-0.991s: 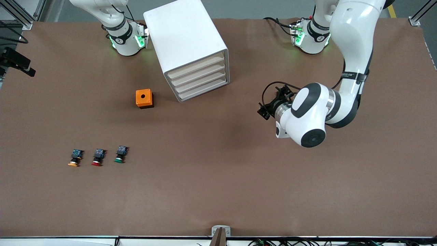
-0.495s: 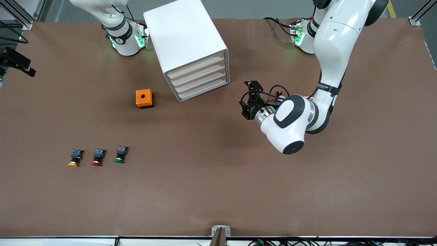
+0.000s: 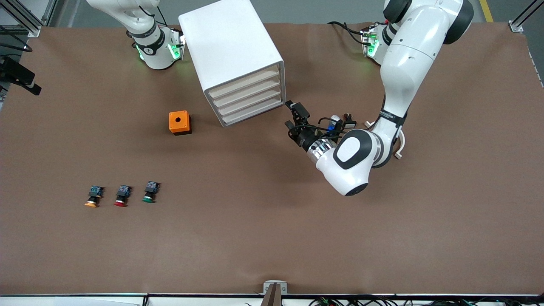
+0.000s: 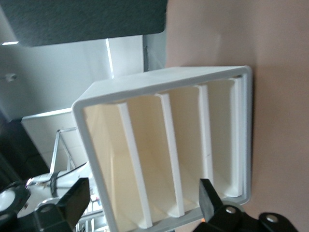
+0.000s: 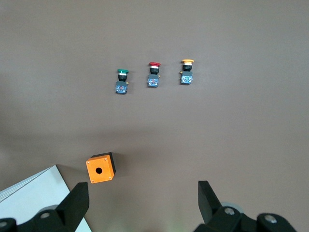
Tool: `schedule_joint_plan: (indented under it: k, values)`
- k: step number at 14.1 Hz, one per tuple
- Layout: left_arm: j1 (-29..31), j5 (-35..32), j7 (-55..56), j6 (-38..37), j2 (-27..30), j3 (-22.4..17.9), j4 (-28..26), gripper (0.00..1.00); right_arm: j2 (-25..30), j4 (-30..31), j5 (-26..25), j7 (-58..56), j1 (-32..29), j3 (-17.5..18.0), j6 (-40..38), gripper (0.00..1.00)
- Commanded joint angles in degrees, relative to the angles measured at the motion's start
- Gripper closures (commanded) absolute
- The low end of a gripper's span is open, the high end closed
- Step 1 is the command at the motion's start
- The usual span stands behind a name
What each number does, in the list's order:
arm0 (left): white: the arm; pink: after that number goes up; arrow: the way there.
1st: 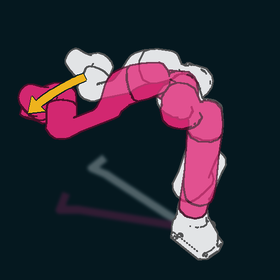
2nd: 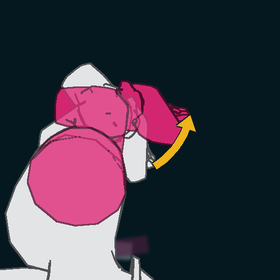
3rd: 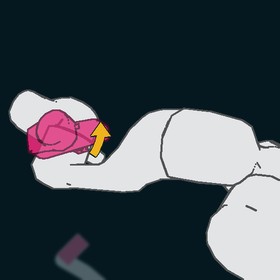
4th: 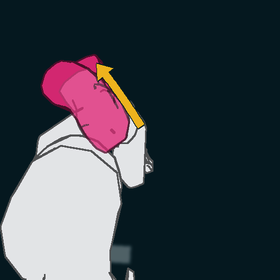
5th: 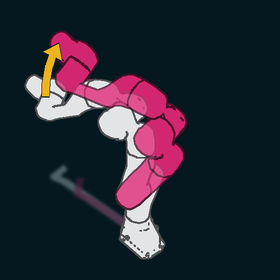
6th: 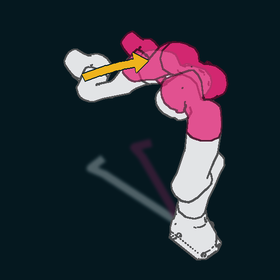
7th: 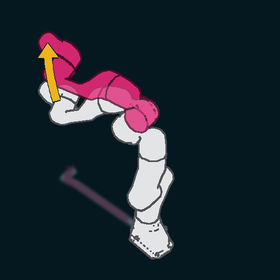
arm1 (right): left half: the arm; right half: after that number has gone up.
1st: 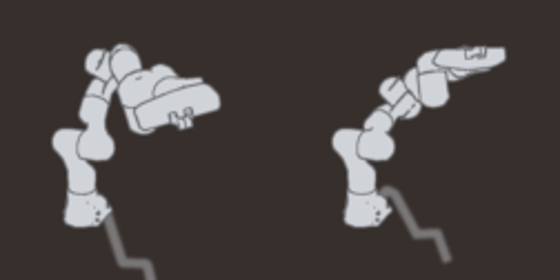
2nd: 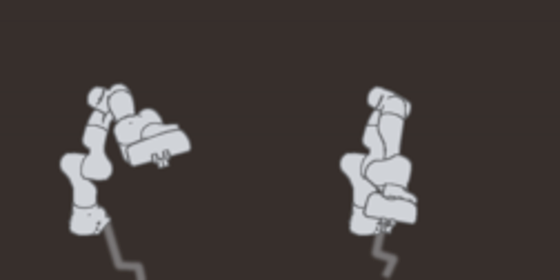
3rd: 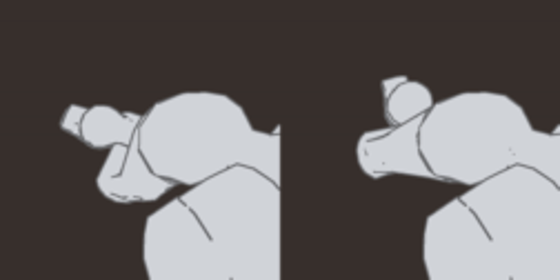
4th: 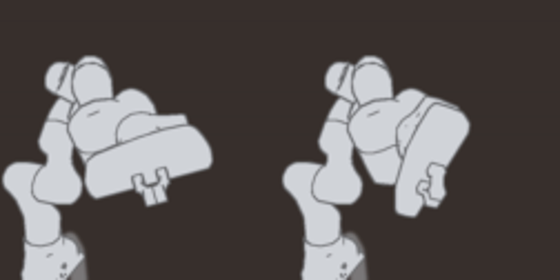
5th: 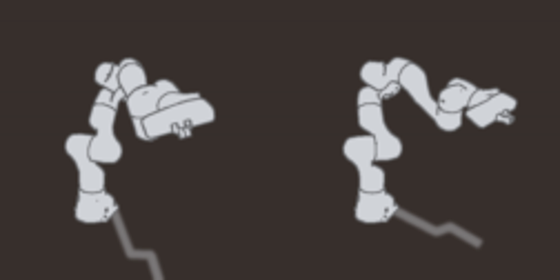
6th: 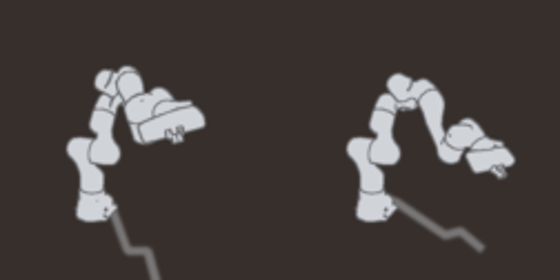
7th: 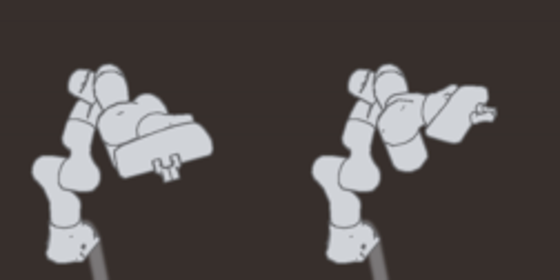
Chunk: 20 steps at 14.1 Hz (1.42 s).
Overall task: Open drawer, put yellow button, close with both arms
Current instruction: 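Grasp the drawer front with the left gripper while the right gripper reaches out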
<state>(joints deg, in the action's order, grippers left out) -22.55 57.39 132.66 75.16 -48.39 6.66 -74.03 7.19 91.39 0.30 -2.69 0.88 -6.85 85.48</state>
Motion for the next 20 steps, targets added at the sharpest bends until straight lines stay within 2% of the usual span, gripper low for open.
schedule_joint_plan:
  k: [1, 3, 5, 11, 15, 20]
  values:
    - [-0.6, 2.5, 3.6, -1.2, -1.9, 0.5, 1.7, 0.33, -1.5, -1.1, 0.3, -0.2, -1.2, 0.6, -0.4, 0.0]
    - [-1.5, 2.7, 4.3, -1.1, -1.9, 0.5, 1.5, 0.41, -2.8, -1.3, -0.3, -0.3, -1.3, 0.5, -0.1, 0.0]
    - [-2.1, 2.8, 4.2, -1.0, -2.2, 0.6, 1.5, 0.42, -3.9, -1.2, -0.1, -0.4, -1.3, 0.5, 0.0, 0.0]
    - [-5.2, 4.1, 4.4, -0.9, -2.9, 0.6, 1.3, 0.42, -9.3, -1.8, -0.6, -0.6, -1.3, 0.5, 1.8, 0.0]
    - [-7.4, 4.8, 4.4, -0.9, -3.2, 0.5, 1.3, 0.42, -11.0, -1.9, -0.6, -0.6, -1.8, 0.4, 2.7, 0.0]
    - [-10.8, 4.8, 4.4, -0.7, -3.2, 0.5, 1.3, 0.42, -14.9, -2.2, -0.6, -0.6, -4.7, 0.4, 3.9, 0.0]
